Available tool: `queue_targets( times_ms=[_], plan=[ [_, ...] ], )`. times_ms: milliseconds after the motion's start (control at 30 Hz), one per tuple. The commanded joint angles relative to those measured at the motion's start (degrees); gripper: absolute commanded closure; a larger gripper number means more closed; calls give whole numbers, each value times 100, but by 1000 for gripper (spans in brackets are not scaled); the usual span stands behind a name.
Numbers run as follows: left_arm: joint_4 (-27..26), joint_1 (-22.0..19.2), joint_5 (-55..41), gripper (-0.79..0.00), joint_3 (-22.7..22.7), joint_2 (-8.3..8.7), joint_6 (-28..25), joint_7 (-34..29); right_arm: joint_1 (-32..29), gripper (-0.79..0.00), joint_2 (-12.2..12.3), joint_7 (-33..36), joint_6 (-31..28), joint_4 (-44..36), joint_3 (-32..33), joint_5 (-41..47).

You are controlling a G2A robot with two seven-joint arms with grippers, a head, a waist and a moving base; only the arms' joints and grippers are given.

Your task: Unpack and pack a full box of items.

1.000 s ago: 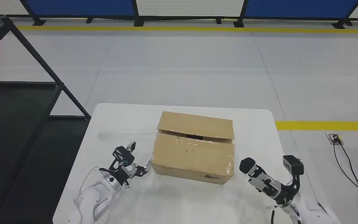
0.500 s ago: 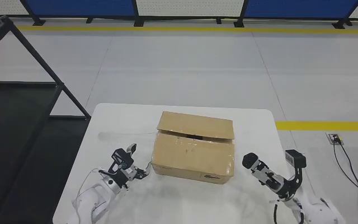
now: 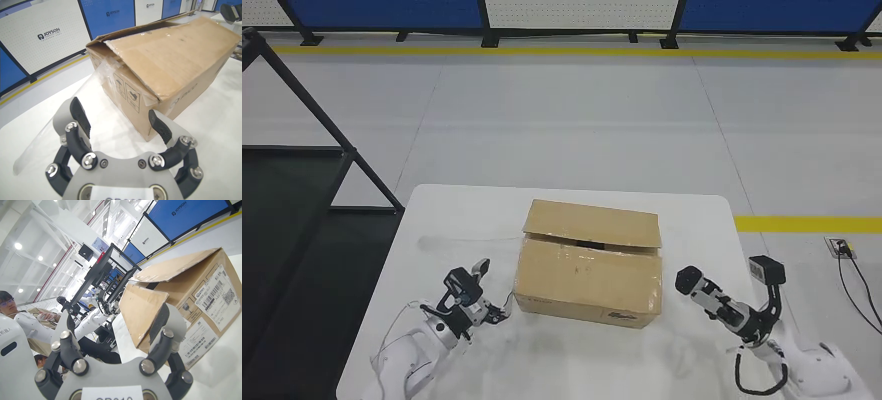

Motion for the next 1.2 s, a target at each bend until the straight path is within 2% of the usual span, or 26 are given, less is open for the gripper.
queue_targets(
  times_ms=[0, 300, 533, 633, 967, 1067, 1167],
  plan=[
    [-9, 12, 6, -785, 0, 9, -29, 10, 105, -785, -5, 38, 126, 68, -40, 11],
    [-84, 84, -48, -785, -30, 49, -77, 97, 645, -785, -67, 126, 606, 387, -363, -52],
    [73, 96, -473, -785, -198, 48, 309, 172, 999, -785, -108, 412, 849, 606, -601, 18],
    [107, 98, -602, -785, -226, 51, 330, 199, 1099, -785, -123, 600, 741, 661, -666, 256],
    [151, 100, -632, -785, -175, 63, 367, 304, 951, -785, -66, 1500, 146, 500, -519, 1247],
    [107, 98, -737, -785, -196, 63, 433, 334, 747, -785, -8, 1684, 134, 167, -449, 1481],
    [64, 107, -827, -785, -218, 70, 378, 360, 426, -785, 80, 1618, 68, -265, -335, 1298]
  ],
)
